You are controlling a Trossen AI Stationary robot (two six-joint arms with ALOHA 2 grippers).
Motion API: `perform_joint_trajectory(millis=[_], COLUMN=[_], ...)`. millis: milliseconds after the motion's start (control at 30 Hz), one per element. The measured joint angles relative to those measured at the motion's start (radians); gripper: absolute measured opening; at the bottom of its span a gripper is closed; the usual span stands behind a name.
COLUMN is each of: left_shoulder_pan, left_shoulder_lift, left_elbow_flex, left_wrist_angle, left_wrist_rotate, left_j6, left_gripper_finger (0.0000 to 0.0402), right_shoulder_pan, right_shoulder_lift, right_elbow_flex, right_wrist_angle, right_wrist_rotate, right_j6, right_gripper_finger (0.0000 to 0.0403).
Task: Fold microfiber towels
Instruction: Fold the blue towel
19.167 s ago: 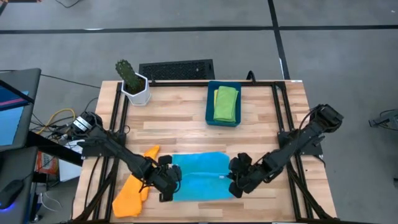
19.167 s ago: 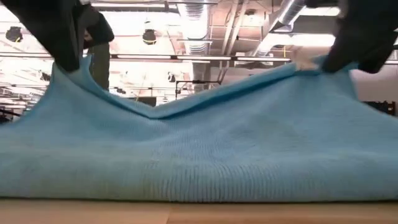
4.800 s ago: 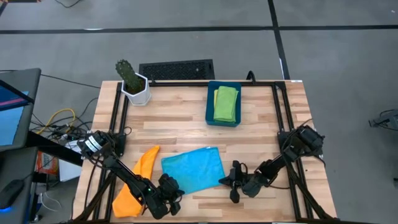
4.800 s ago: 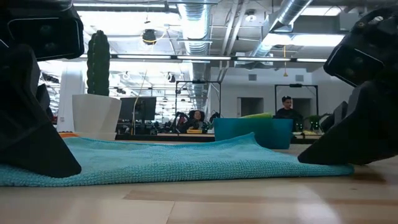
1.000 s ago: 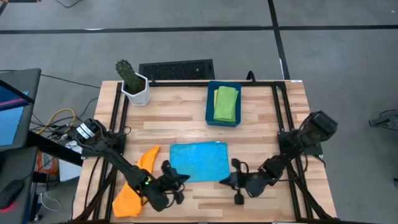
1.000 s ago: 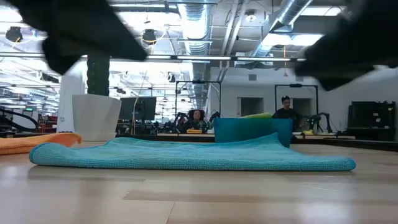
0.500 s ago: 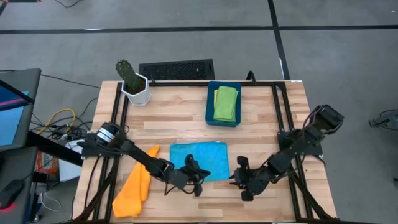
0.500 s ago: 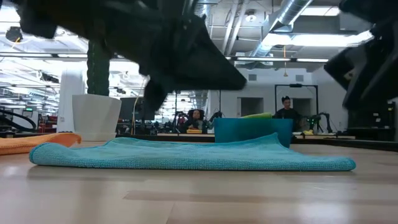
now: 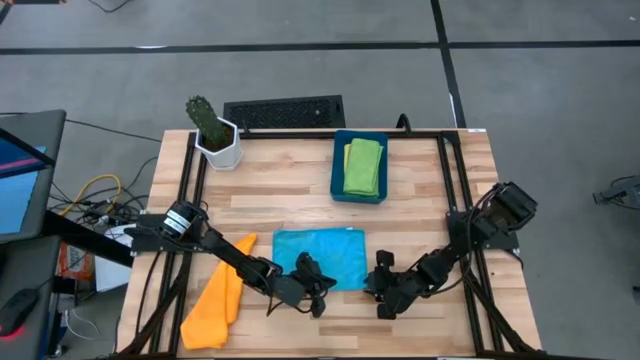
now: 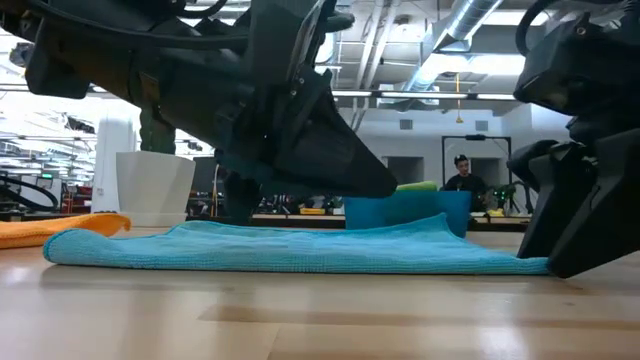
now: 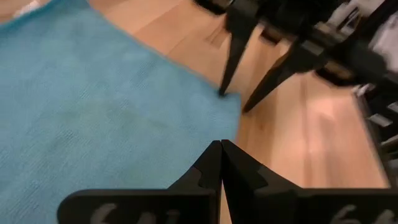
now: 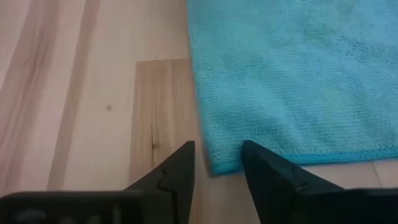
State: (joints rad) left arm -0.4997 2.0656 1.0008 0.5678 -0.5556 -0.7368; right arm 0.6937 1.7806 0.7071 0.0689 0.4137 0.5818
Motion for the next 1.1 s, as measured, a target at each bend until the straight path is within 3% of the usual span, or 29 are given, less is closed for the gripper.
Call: perform_joint_trajectory(millis=[367,567,1100], left_shoulder_pan=[-0.024,-0.024,-0.019], left_shoulder_lift=[0.0,0.0,0.001], left_elbow_flex=[0.0,0.0,0.12], left_wrist_angle=[-0.112,-0.167,-0.32], left_wrist_rotate=[0.001,-0.001,-0.004], left_j6=[-0.038,-0.064,0.074], left_gripper_finger=[0.0,0.0,0.0], right_shoulder_pan=[0.004,0.004,0.004], right_shoulder_lift=[-0.025,-0.028,-0.028], right_elbow_flex=[-0.004,-0.005,-0.005], right_wrist_angle=[-0.012,-0.012,-0.008], right_wrist_rotate=[-0.019,-0.024,-0.02], right_j6=[0.014,0.021,0.048], right_gripper_finger=[0.0107,0.0099,0.0097])
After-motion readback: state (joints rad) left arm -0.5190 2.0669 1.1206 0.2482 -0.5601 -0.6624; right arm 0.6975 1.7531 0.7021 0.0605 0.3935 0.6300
